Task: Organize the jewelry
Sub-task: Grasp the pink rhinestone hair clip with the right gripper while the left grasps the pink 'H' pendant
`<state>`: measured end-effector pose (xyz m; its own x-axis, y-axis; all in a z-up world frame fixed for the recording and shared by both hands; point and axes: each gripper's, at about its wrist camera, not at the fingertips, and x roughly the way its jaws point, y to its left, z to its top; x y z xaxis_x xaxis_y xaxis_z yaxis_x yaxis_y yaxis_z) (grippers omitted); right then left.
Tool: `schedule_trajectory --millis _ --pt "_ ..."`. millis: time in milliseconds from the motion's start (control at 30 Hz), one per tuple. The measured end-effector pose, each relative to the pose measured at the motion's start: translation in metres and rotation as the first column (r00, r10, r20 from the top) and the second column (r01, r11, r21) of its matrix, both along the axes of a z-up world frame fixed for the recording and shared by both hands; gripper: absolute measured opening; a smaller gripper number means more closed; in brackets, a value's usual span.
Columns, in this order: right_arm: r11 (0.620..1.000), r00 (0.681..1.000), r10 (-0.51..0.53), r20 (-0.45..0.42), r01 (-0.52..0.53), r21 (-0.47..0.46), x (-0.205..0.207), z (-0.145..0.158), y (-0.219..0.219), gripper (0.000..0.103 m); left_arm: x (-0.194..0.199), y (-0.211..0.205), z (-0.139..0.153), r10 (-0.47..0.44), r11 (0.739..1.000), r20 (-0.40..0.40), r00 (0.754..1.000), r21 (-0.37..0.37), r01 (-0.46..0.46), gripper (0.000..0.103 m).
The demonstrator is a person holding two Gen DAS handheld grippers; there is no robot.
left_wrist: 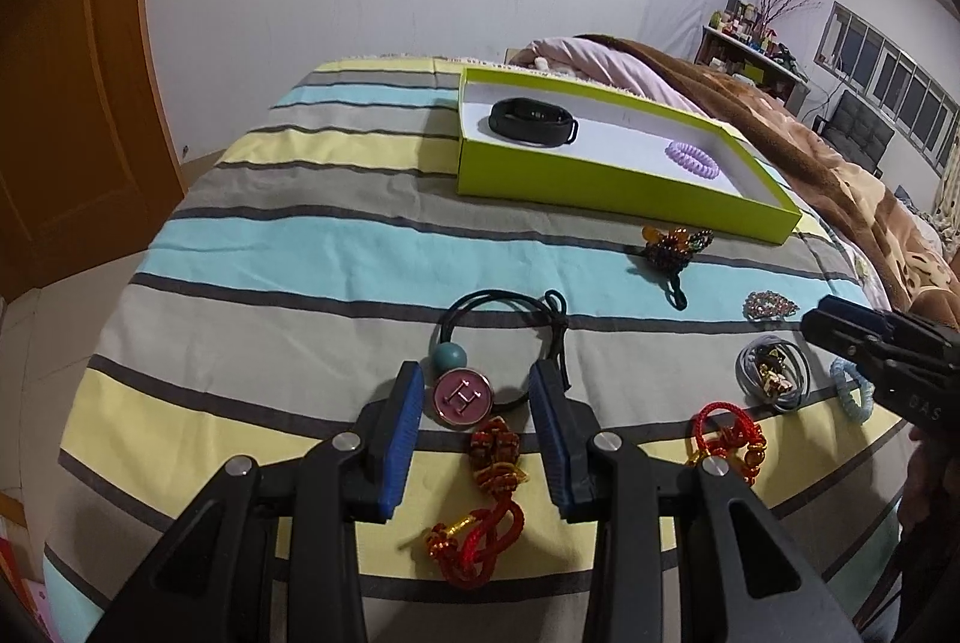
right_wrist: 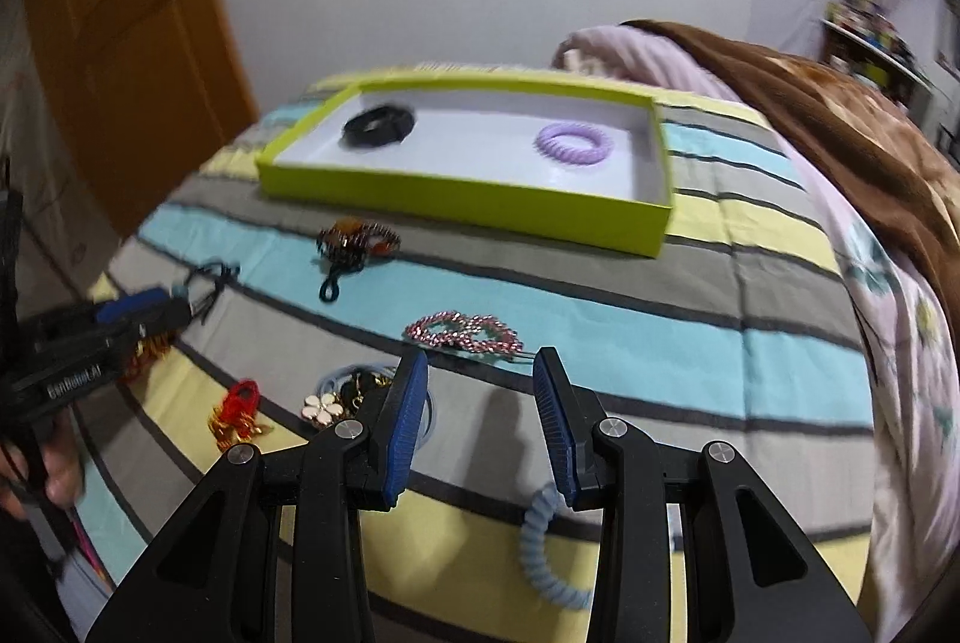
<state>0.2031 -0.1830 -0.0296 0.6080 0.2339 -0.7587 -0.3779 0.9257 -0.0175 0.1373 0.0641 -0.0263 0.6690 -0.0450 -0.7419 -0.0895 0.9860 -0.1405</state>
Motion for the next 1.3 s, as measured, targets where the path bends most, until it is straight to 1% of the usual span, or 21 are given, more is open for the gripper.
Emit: schedule_trajectory --millis 100,267,367,467,533,567,600,633,700,767,933,1133,1300 --pt "0.996 0.999 0.047 -0.006 -0.048 -0.076 0.007 -0.006 0.005 0.038 0.001 0.0 0.0 -0.004 1.0 -0.002 1.0 -0.004 0.004 0.038" --pt "0.988 0.995 0.092 -0.027 -0.094 -0.119 0.02 -0.013 0.008 0.038 0.006 -0.002 0.0 -0.02 1.0 -0.01 1.0 -0.002 0.02 0.036" --pt "0.978 0.989 0.143 -0.037 -0.147 -0.149 0.025 -0.015 0.013 0.038 0.008 -0.002 0.0 -0.026 1.0 -0.017 1.0 -0.005 0.026 0.031" --pt "0.969 0.982 0.183 -0.042 -0.187 -0.164 0.03 -0.015 0.015 0.038 0.011 -0.001 0.0 -0.024 1.0 -0.023 0.999 -0.012 0.023 0.021" --pt "0.964 0.978 0.203 -0.049 -0.208 -0.166 0.033 -0.015 0.016 0.037 0.012 0.0 0.0 -0.023 1.0 -0.024 0.999 -0.017 0.022 0.022" --pt "0.963 0.977 0.207 -0.048 -0.212 -0.164 0.033 -0.014 0.016 0.035 0.012 0.0 -0.001 -0.023 1.0 -0.024 0.999 -0.017 0.023 0.022" --pt "0.964 0.976 0.211 -0.05 -0.216 -0.155 0.033 -0.014 0.016 0.021 0.012 0.0 0.0 -0.023 1.0 -0.024 0.999 -0.015 0.023 0.022" --pt "0.964 0.976 0.213 -0.052 -0.218 -0.151 0.033 -0.015 0.017 0.019 0.012 0.0 -0.001 -0.024 1.0 -0.024 0.999 -0.014 0.024 0.022" --pt "0.965 0.977 0.207 -0.041 -0.211 -0.155 0.03 -0.016 0.017 0.019 0.012 0.0 0.0 -0.027 1.0 -0.022 0.999 -0.016 0.027 0.021" --pt "0.969 0.979 0.202 -0.036 -0.205 -0.137 0.027 -0.015 0.016 0.019 0.011 0.0 0.0 -0.035 0.999 -0.016 0.999 -0.022 0.034 0.021" --pt "0.978 0.984 0.176 -0.013 -0.177 -0.109 0.017 -0.008 0.015 0.019 0.004 -0.001 0.007 -0.039 0.999 0.027 0.999 -0.021 0.039 0.021" --pt "0.993 0.992 0.112 0.051 -0.109 -0.053 -0.004 0.011 0.009 0.019 -0.009 -0.006 0.023 -0.055 0.998 0.084 0.995 -0.027 0.057 0.021" --pt "0.998 0.993 0.059 0.106 -0.059 0.002 -0.028 0.031 0.005 0.019 -0.023 -0.013 0.043 -0.067 0.998 0.143 0.987 -0.01 0.069 0.021"
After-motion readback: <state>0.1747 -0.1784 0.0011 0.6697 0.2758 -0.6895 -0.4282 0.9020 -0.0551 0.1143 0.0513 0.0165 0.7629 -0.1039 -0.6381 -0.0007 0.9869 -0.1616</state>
